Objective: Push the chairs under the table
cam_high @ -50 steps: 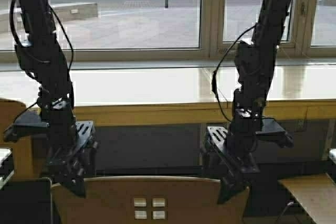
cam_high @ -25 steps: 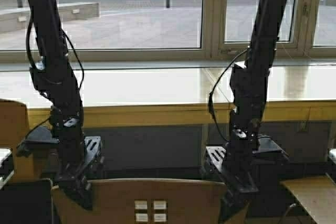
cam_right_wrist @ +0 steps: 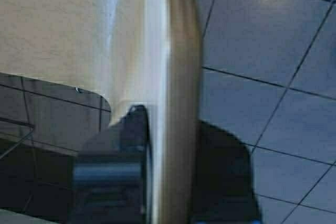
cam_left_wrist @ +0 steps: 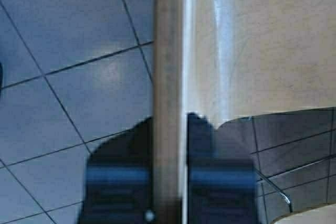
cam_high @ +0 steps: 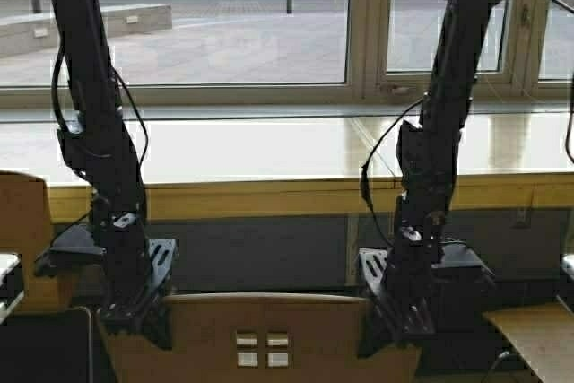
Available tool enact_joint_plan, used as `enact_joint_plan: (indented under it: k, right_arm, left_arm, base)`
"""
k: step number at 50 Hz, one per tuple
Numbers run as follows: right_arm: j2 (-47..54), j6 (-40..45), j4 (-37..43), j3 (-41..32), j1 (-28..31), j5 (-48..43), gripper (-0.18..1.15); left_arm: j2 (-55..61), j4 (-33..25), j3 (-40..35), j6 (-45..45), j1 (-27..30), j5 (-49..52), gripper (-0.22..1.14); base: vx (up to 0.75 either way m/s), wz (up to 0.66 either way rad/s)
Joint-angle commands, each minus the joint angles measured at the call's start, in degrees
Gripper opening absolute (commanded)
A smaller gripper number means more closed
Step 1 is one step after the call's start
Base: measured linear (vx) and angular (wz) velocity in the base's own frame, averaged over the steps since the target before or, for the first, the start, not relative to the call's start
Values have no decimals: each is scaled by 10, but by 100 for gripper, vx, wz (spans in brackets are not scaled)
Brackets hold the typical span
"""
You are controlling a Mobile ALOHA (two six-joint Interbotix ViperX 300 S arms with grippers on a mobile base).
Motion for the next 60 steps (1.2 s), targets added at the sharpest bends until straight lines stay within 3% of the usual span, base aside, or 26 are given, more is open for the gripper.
enact_joint_plan:
  k: [1,24,60]
  right_arm:
    - [-4,-21,-7,-6,16,1,5]
    - [18,-23,-71,-37,-31,12,5]
    - [16,-23,-89,-31,-31,18,5]
  left_arm:
    - [-7,-4,-29,-4,0,-6,5]
    - [11,-4,-57,-3,-1,-6,3]
    - [7,3,-67,-2,-2,-3,3]
  base:
    - [4,2]
    - [13,9]
    - [24,1]
